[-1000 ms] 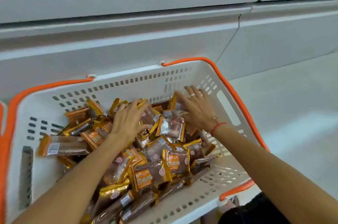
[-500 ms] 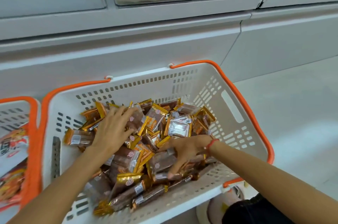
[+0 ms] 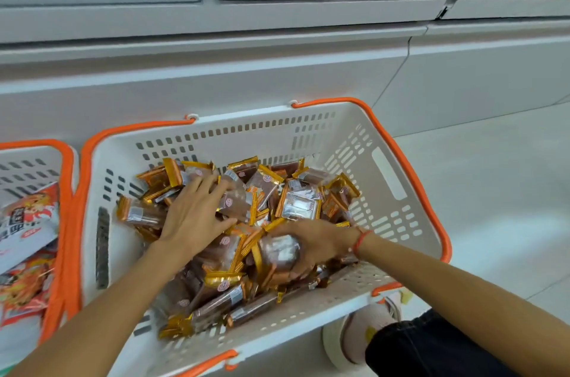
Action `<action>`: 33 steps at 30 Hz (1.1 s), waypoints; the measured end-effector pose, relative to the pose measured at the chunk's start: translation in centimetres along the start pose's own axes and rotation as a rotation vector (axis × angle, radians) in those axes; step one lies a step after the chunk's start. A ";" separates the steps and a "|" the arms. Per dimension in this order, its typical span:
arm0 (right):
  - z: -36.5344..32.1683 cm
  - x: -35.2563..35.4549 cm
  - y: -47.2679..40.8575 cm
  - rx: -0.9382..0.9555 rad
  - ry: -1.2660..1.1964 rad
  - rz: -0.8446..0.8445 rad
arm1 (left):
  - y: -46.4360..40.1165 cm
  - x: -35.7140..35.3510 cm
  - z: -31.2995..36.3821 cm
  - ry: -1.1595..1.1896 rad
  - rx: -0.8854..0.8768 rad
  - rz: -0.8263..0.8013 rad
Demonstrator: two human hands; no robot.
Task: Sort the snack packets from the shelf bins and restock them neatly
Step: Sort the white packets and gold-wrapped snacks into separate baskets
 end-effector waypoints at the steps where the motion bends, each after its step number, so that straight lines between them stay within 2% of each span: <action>1: 0.2 0.8 0.4 -0.010 -0.027 0.041 | -0.1 -0.1 -0.1 -0.002 -0.009 0.029; 3: 1.7 3.1 0.9 -0.050 -0.076 0.166 | 0.0 -0.2 -0.1 -0.078 -0.006 -0.006; 7: 4.8 8.1 2.3 -0.105 -0.023 0.679 | 0.4 -1.1 0.4 -0.174 -0.084 -0.058; 9: 6.0 9.8 2.5 -0.158 0.071 0.826 | 0.4 -1.3 0.2 -0.180 -0.103 -0.049; 13: 7.3 10.1 2.0 -0.294 0.419 0.683 | -0.2 -0.6 -0.2 -0.191 -0.138 -0.070; 14: 7.0 9.5 2.2 -0.244 0.509 0.671 | -0.3 -0.3 -0.1 -0.163 -0.129 -0.103; 17: 6.0 6.4 2.4 0.059 0.701 0.616 | -1.2 0.3 1.1 -0.108 -0.108 -0.177; 18: 6.3 5.0 2.3 0.102 0.690 0.521 | -1.7 0.4 2.1 -0.116 -0.124 -0.169; 19: 6.8 3.7 2.0 0.065 0.657 0.387 | -2.2 0.3 3.5 -0.130 -0.160 -0.139; 21: 8.3 1.8 1.8 -0.126 0.661 0.188 | -3.7 -0.6 6.9 -0.120 -0.228 -0.130; 22: 9.2 1.4 2.0 -0.184 0.691 0.168 | -4.5 -1.5 8.7 -0.095 -0.245 -0.195; 25: 10.2 1.0 2.6 -0.174 0.663 0.206 | -6.0 -5.2 13.5 -0.034 -0.222 -0.512; 27: 9.9 1.3 2.9 -0.178 0.667 0.191 | -6.2 -7.2 14.9 0.024 -0.169 -0.593; 31: 8.9 2.9 3.2 -0.258 0.666 0.251 | -6.0 -7.7 14.2 0.185 -0.057 -0.397; 33: 8.9 4.0 2.8 -0.289 0.569 0.395 | -5.8 -6.0 12.4 0.236 -0.001 -0.206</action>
Point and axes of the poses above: each hand's wrist, its own y-axis away from the middle knuckle, its own x-axis out of the back of the hand, z = x × y, the point moved 2 cm from there along -y, towards the middle knuckle, and after that the axes turned 8 degrees about -z, right-handed, at the moved point
